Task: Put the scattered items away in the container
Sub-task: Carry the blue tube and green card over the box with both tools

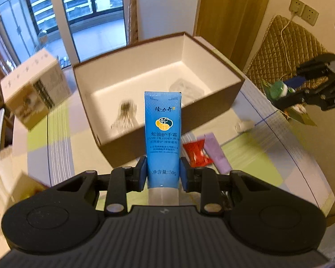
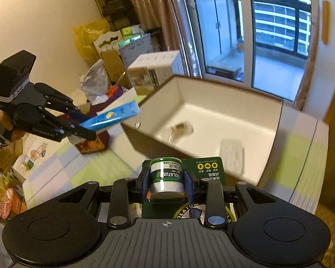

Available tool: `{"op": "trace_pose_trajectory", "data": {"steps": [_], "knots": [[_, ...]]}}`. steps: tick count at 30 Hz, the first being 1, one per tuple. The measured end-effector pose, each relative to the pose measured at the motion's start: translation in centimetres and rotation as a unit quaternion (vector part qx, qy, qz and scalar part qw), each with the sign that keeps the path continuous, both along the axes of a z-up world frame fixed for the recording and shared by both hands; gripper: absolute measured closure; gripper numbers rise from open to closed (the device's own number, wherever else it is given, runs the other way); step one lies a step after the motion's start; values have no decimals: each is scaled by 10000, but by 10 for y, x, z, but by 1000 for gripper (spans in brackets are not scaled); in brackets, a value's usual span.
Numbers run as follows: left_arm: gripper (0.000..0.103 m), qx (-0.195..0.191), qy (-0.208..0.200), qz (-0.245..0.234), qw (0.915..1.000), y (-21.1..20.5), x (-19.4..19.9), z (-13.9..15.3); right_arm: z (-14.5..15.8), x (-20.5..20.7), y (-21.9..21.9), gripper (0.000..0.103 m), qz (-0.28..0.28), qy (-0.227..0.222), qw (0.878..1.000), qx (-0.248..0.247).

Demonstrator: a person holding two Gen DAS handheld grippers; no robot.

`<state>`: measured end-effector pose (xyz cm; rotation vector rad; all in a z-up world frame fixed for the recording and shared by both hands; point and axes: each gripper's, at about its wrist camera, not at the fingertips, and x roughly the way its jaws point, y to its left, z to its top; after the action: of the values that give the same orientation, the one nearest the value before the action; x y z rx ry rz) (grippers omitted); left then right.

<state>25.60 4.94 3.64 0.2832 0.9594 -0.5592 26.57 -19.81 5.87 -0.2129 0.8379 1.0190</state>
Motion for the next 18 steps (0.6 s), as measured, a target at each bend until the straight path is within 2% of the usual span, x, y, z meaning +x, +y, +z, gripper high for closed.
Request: {"op": "trace_pose_trajectory", "data": {"steps": [9,15,18], "knots": [[78,141,-5,-297,9995,-24,56,13,0,62,45,68,-113,95,9999,22],[78,368,9,-187,9991,-31,104,3,-14,112,73,68,-667,461,9962,304],[78,460,63,-45,9989,-32,128,-8,-22,135,89,68,-857,536,9945,271]]}}
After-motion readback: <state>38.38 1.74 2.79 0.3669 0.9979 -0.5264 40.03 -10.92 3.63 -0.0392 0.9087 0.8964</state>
